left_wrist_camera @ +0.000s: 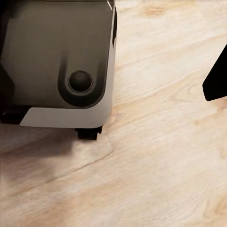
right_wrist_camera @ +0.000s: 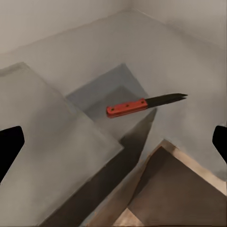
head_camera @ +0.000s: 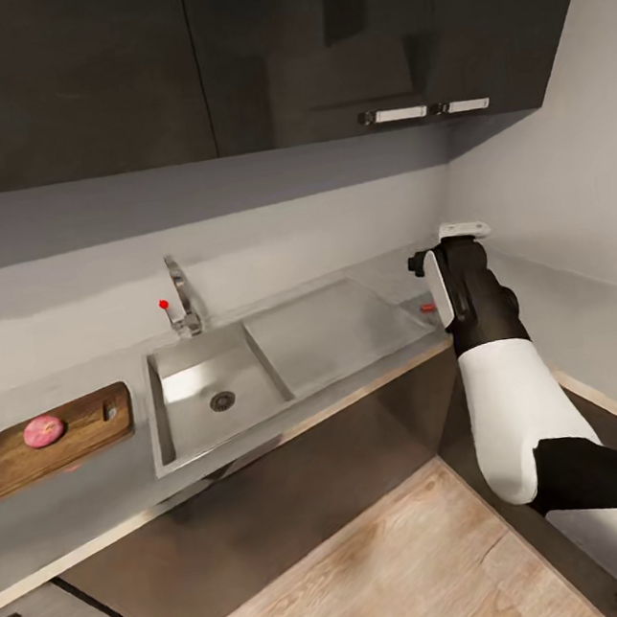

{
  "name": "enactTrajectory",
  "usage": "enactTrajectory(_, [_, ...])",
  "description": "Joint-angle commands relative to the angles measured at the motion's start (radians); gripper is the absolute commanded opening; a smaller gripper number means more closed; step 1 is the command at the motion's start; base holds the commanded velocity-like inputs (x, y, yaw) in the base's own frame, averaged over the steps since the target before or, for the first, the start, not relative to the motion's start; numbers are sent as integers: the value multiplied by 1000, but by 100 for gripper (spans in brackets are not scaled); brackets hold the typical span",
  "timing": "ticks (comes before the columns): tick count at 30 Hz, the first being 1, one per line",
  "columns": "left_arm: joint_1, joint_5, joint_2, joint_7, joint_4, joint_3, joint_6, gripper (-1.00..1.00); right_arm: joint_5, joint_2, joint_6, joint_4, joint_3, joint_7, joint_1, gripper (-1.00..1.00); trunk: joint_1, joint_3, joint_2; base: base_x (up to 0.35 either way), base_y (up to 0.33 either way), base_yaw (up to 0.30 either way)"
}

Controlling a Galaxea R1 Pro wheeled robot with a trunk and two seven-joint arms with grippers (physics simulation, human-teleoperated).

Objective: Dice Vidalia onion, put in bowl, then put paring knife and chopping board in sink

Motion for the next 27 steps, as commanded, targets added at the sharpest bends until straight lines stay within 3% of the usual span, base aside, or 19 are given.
enactTrajectory(1, [-1, 7, 0, 0, 4, -8, -3, 100, 9, 1, 1, 8, -21, 5, -1, 100, 1, -1, -1, 321, 0, 0])
enactTrajectory(6, [-1, 9, 0, 1, 4, -7, 4, 100, 11, -2, -91, 110, -62, 2, 0, 100, 1, -1, -1, 314, -14, 0])
enactTrajectory(11, [-1, 11, 0, 3, 4, -7, 5, 100, 11, -2, -133, 164, -65, -19, 0, 100, 1, -1, -1, 284, -156, 0])
enactTrajectory(27, [-1, 11, -1, 4, 3, -4, 6, 100, 11, 3, -140, 214, -62, -24, 0, 100, 1, -1, -1, 144, -246, 0])
